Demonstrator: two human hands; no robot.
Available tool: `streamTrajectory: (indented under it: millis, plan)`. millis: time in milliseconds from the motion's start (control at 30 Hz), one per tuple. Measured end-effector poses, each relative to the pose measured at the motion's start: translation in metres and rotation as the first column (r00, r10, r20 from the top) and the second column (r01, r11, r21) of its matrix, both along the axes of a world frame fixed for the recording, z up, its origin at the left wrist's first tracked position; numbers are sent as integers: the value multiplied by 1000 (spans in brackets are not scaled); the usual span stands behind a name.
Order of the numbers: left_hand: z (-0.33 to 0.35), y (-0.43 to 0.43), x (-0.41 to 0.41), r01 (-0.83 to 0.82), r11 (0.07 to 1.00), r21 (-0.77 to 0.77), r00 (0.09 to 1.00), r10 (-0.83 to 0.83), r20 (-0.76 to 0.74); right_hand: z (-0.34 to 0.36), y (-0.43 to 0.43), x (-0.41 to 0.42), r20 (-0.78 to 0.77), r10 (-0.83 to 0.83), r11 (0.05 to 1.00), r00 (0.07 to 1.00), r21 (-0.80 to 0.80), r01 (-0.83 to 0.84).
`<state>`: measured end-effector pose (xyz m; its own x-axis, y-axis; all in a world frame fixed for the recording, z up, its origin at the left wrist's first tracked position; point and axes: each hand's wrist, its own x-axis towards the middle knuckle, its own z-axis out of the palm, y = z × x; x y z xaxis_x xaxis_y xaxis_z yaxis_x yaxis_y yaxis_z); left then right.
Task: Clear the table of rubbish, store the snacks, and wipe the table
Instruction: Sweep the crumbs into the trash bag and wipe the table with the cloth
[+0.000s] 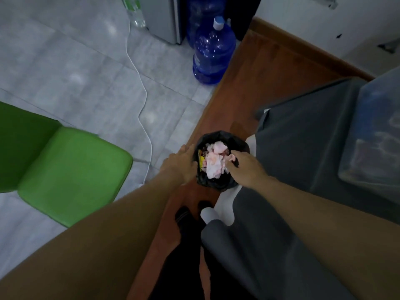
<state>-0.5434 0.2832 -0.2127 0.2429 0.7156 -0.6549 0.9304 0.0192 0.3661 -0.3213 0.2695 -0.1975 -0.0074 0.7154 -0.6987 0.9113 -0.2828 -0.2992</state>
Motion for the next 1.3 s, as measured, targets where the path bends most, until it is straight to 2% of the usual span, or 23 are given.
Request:
streamTrajectory:
  millis: [100, 200, 433, 567, 667, 733, 833, 933, 1133, 1200, 1300]
  plan:
    - [-75, 4, 4, -41, 995, -86, 999, 43, 31, -49, 9, 3, -4, -36, 997, 999, -66, 36]
    - [-115, 13, 16, -70, 989, -127, 995, 78, 57, -105, 20, 16, 9, -47, 987, 999, -153, 48]
    - [-221, 20, 38, -10, 973, -230, 1000, 14, 16, -225, 33, 48, 148, 89, 946, 985, -323, -37]
    - [-264, 9, 45, -17, 962, -273, 1000, 16, -7, -274, 32, 62, 174, 75, 940, 982, -341, -11]
    - [-288, 2, 49, -62, 961, -269, 995, 82, 63, -297, 30, 68, 160, 39, 950, 986, -312, 12]
    - [-299, -1, 51, -80, 961, -264, 988, 112, 109, -306, 28, 70, 157, -11, 963, 988, -264, 53]
    - [-307, -1, 52, -117, 961, -249, 985, 146, 97, -314, 29, 71, 162, -87, 979, 983, -170, 115]
    - [-306, 2, 54, -93, 973, -210, 993, 107, 58, -319, 33, 72, 128, -154, 966, 980, -189, 176]
    - [-300, 0, 45, 94, 996, -7, 993, -94, -70, -318, 31, 73, 131, -111, 983, 985, -132, 128]
    - [-294, 0, 38, 95, 995, 22, 991, -92, -102, -318, 26, 67, 119, -75, 993, 990, -86, 85]
    - [-275, -1, 26, -1, 1000, -3, 996, 1, -94, -305, 20, 52, 115, -73, 990, 991, -110, 86]
